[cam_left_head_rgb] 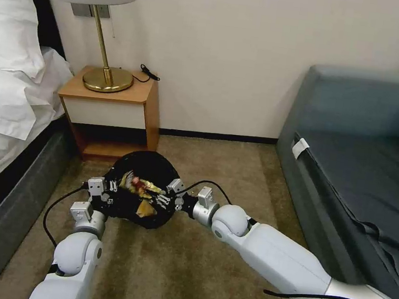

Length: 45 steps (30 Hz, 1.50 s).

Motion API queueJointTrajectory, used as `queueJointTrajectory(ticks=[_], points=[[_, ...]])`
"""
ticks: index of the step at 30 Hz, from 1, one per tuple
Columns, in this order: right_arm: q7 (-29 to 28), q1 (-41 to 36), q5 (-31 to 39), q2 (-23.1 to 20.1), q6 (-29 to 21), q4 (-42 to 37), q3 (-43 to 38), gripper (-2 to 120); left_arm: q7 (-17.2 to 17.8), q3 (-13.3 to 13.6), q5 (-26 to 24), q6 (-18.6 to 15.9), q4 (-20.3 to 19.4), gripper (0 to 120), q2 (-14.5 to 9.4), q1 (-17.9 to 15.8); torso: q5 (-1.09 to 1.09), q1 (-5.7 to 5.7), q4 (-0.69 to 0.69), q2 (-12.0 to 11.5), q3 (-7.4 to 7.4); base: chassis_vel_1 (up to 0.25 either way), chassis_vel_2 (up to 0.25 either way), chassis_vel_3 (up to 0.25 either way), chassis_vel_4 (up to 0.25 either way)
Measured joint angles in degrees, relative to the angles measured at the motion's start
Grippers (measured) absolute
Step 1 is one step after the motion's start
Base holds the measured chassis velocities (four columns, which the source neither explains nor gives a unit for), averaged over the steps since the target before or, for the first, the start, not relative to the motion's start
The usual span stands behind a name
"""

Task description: Pick up the trash bin, then pick up the garbage on the floor and place it into the trash bin.

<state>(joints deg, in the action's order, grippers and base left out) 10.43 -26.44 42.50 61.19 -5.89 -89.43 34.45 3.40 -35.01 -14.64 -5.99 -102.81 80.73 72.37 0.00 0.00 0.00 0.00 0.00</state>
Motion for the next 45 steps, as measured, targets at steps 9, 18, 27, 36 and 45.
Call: queueJointTrajectory(ticks=[9,18,27,36,45], points=[[-6.03,-0.61,6.12,-2.52,-1.82,-7.81,-4.24,84,0.15,-0.68,-0.69,-0.14,-0.25,4,-0.41,-0.02,0.00,0.00,0.00,0.00,0.00,0.000,0.000,0.000,0.000],[-32.04,-1.93,29.47,-3.01,-6.99,-18.53,-15.03,100,2.14,-0.79,-5.03,-1.63,-2.18,4,-0.45,0.50,0.00,0.00,0.01,0.00,0.00,0.000,0.000,0.000,0.000],[-43.47,-6.49,36.76,-7.26,-11.86,-17.82,-26.15,100,5.30,-0.70,-9.74,-3.75,-4.47,4,-2.34,0.71,0.01,0.00,0.00,0.00,0.00,0.000,0.000,0.000,0.000],[-45.06,-13.66,33.87,-8.93,-12.86,-16.20,-30.79,100,10.91,-1.19,-16.45,-6.41,-6.30,4,-3.73,0.93,0.00,0.00,0.00,0.00,0.00,0.000,0.000,0.000,0.000],[-42.00,-22.98,29.18,-9.48,-12.82,-17.80,-35.39,100,18.99,-1.35,-31.07,-9.00,-6.08,4,-1.68,0.25,0.00,0.00,0.00,0.00,0.00,0.000,0.000,0.000,0.000]])
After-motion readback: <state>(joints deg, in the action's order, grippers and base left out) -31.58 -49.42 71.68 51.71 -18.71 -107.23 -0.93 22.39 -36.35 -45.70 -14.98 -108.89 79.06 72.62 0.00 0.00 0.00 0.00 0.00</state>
